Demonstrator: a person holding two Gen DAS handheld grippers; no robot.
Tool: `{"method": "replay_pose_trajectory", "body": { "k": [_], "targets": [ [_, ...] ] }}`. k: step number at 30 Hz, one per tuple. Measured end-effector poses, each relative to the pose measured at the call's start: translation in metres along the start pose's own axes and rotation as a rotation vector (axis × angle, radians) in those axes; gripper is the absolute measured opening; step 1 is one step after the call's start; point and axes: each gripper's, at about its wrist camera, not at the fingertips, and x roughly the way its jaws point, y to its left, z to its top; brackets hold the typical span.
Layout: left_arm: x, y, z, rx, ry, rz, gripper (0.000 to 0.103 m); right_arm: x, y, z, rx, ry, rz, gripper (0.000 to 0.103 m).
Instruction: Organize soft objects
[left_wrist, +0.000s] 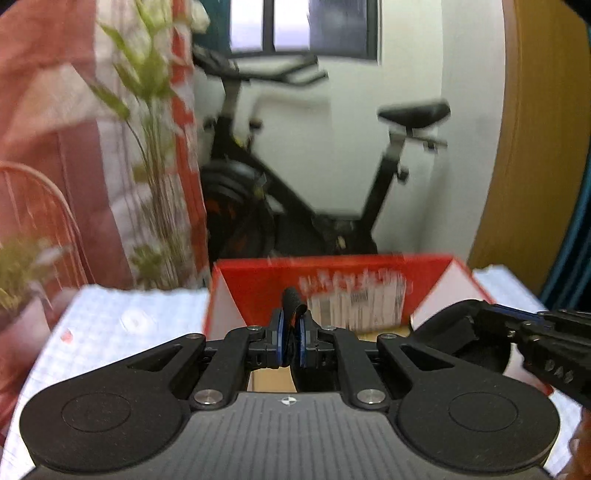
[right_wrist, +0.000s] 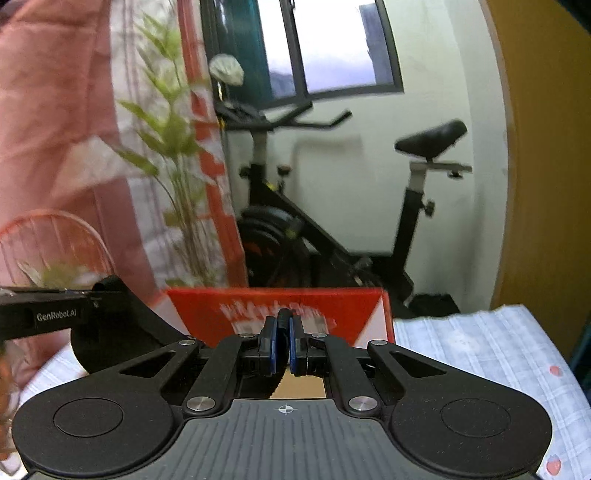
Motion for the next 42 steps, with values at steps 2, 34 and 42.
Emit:
{"method": "replay_pose_trajectory", "body": {
  "k": [2,34,42],
  "targets": [
    [0.010,0.001,-0.006,0.018,0.045,0.004,0.009,0.015,0.003,-0.012,-0.002,0.046,-0.008,0.006],
    [-0.149,0.079,-0.113,-0.152,0.056,-0.111,0.057,-0.116,0.023,-0.074,-0.012,0.003,0.012,0.028],
    [-0.170,0.084,-0.177,-0.196,0.149,-0.100,0.056,-0.166,0.035,-0.118,0.015,-0.031,0.074,0.033]
  ]
}}
